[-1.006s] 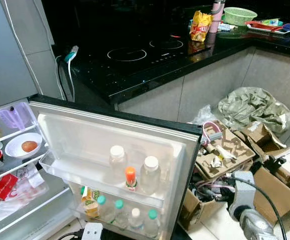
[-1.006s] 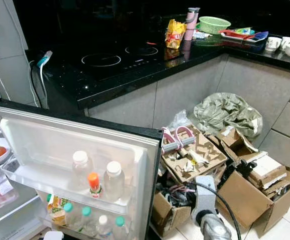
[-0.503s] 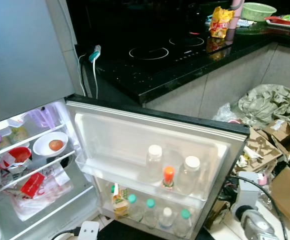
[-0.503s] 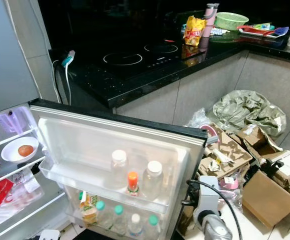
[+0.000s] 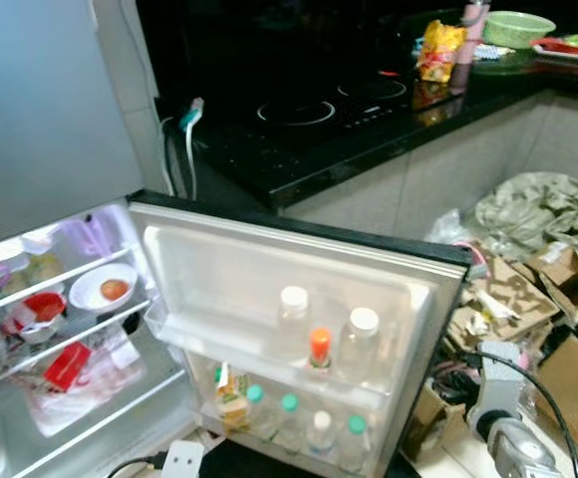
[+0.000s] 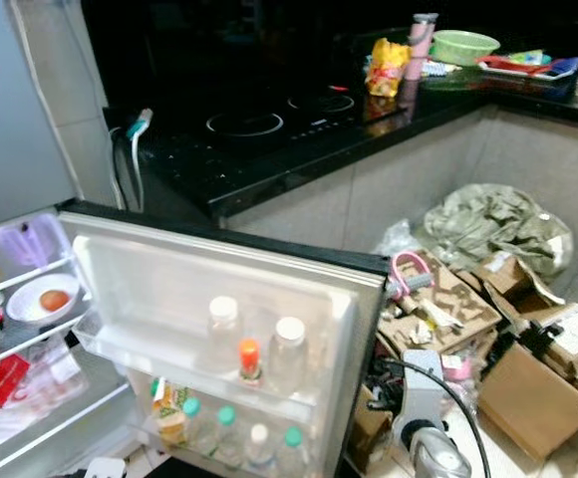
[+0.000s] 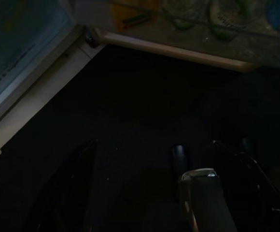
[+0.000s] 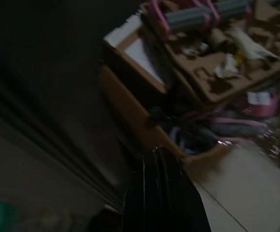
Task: Restocking fridge
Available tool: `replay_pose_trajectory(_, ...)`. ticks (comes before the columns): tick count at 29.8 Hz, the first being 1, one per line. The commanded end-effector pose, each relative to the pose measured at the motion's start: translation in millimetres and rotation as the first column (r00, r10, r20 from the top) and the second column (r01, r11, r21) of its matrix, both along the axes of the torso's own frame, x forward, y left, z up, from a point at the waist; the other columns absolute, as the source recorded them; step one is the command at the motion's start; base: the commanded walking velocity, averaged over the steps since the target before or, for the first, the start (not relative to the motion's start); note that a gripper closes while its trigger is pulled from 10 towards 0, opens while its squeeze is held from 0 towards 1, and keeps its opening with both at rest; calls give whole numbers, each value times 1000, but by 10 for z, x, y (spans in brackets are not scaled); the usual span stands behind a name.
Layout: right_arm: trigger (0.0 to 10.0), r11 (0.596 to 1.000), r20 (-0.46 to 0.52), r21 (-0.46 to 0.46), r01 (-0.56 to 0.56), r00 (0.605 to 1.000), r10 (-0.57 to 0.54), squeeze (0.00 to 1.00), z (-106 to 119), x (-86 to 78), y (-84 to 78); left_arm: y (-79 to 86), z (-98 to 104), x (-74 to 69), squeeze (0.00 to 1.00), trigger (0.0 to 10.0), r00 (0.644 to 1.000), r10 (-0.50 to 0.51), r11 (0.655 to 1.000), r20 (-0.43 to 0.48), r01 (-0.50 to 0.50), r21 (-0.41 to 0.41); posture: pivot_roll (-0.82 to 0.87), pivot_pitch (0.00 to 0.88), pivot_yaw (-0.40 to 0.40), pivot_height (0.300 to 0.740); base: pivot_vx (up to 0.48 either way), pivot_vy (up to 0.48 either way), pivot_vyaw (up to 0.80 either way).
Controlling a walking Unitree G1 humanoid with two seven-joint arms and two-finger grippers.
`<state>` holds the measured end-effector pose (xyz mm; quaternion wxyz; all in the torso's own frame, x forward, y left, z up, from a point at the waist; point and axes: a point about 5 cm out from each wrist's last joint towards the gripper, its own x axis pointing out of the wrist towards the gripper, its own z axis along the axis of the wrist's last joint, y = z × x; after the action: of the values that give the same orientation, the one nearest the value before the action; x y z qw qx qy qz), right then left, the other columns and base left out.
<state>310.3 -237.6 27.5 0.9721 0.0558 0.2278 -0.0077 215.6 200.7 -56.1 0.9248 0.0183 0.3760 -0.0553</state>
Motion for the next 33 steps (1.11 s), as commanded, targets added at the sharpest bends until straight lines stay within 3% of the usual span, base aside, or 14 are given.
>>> replay_pose_trajectory(1,10000,1000,-39,-2,-15,999,15,0,-80,-57,27,20,-77,-120,0,10000,999,6,1000,-48,-5,14,-36,122,31,740,0,0,0)
replay_pose_trajectory(8,10000,999,1,-3,-33,999,33,0,13,29,55,78,-90,-158,0,10000,998,25,999,-57,-23,35,-28,134,32,740,0,0,0)
replay_pose_trajectory(16,10000,994,101,-8,107,989,-105,0,260,229,20,153,-43,-121,0,10000,998,67,997,-15,-67,47,-12,140,32,740,0,0,0)
replay_pose_trajectory(19,10000,991,149,49,122,981,-128,0,363,328,119,198,-24,-123,0,10000,996,87,995,8,-87,48,-11,140,31,740,0,0,0)
replay_pose_trajectory(28,10000,970,195,214,-112,978,70,0,312,320,470,191,-13,-149,0,10000,996,81,997,43,-82,13,-11,132,30,740,0,0,0)
replay_pose_trajectory(32,10000,930,235,284,-234,957,169,0,275,265,577,160,0,-135,0,10000,996,68,998,60,-68,-5,-14,128,32,740,0,0,0)
replay_pose_trajectory(33,10000,898,259,322,-299,940,221,0,255,225,618,144,4,-127,0,10000,996,58,998,66,-57,-12,-16,126,35,740,0,0,0)
